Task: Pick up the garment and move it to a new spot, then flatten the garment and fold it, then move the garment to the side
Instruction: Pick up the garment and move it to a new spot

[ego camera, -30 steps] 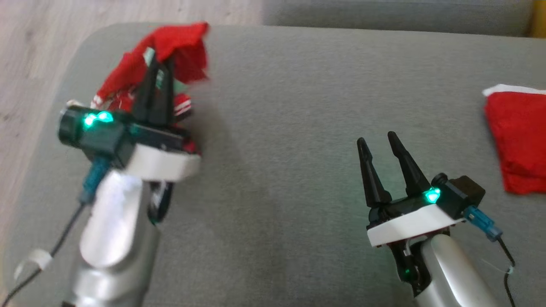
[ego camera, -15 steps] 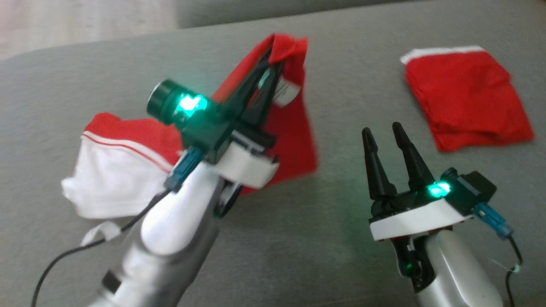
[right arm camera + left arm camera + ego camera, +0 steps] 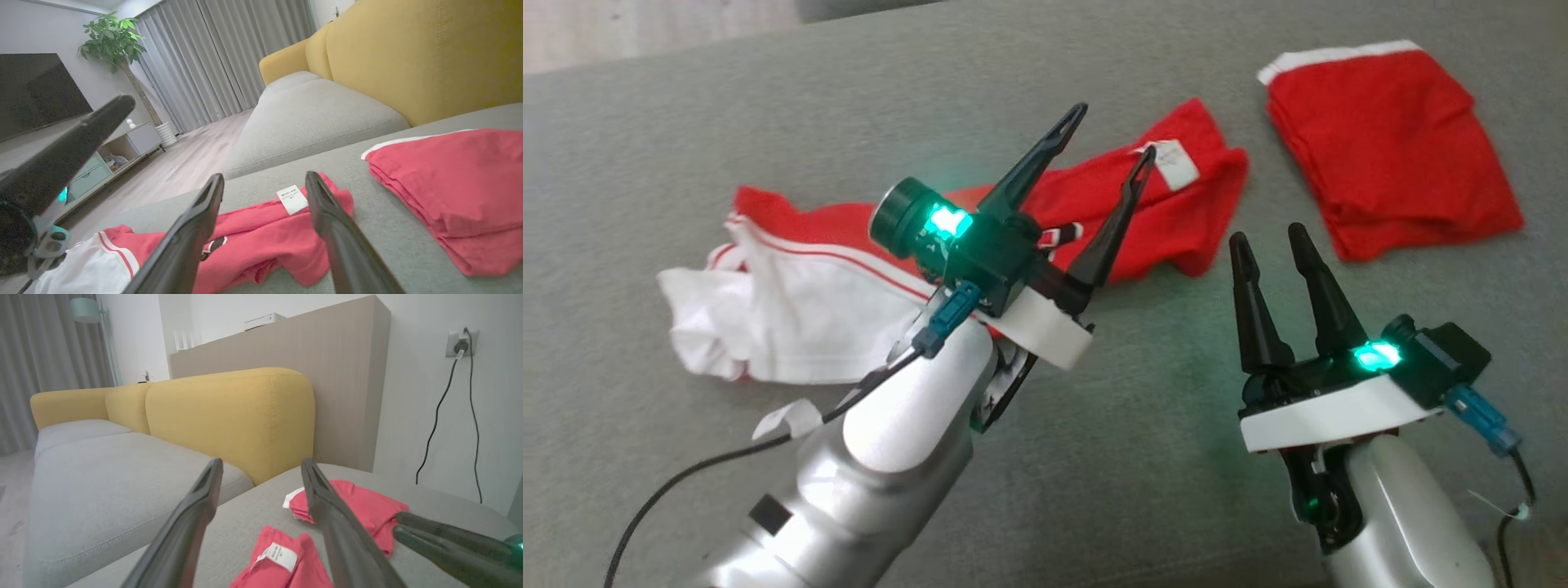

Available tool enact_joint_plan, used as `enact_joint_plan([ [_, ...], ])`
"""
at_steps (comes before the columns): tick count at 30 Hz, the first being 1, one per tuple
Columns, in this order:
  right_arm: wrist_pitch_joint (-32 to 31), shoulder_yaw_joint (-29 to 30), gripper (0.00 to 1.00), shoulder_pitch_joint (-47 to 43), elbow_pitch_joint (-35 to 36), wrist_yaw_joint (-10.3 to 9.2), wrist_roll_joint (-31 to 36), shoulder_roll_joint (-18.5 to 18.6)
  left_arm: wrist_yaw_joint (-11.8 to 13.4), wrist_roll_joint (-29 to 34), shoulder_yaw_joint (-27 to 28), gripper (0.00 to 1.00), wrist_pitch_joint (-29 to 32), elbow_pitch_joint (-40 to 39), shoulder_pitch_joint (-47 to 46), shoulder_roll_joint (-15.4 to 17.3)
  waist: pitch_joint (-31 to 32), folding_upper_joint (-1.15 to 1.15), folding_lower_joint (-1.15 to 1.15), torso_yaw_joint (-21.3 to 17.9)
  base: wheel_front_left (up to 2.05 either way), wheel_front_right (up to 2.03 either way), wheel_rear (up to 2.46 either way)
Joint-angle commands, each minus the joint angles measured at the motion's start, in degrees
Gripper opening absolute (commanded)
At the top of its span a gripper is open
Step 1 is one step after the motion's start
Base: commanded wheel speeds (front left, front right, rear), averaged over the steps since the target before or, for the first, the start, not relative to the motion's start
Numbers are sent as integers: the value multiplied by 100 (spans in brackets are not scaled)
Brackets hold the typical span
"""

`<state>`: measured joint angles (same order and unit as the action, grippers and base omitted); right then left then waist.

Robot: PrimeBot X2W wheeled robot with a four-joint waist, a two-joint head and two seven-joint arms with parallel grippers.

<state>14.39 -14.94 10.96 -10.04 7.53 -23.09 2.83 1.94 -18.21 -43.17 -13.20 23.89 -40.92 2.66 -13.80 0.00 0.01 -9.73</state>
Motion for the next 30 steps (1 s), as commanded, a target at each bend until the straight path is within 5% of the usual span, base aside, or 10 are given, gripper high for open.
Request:
enact_joint_plan([
  [1,61,-115,100,70,157,-4,45,5,-16,-43,104,100,-67,-90,-155,22,143,0,-1,226,0,0,0],
  [9,61,-52,100,-44,34,-4,164,5,226,-154,476,100,-170,-71,447,331,549,0,-1,818,0,0,0],
  [20,61,61,100,-421,-104,-4,259,5,629,-244,1432,100,-178,-1098,2405,1069,977,0,-1,1413,0,0,0],
  [30,61,-34,100,-449,-126,-4,270,5,542,-165,1762,100,-179,-1366,3044,1117,961,0,-1,1435,0,0,0],
])
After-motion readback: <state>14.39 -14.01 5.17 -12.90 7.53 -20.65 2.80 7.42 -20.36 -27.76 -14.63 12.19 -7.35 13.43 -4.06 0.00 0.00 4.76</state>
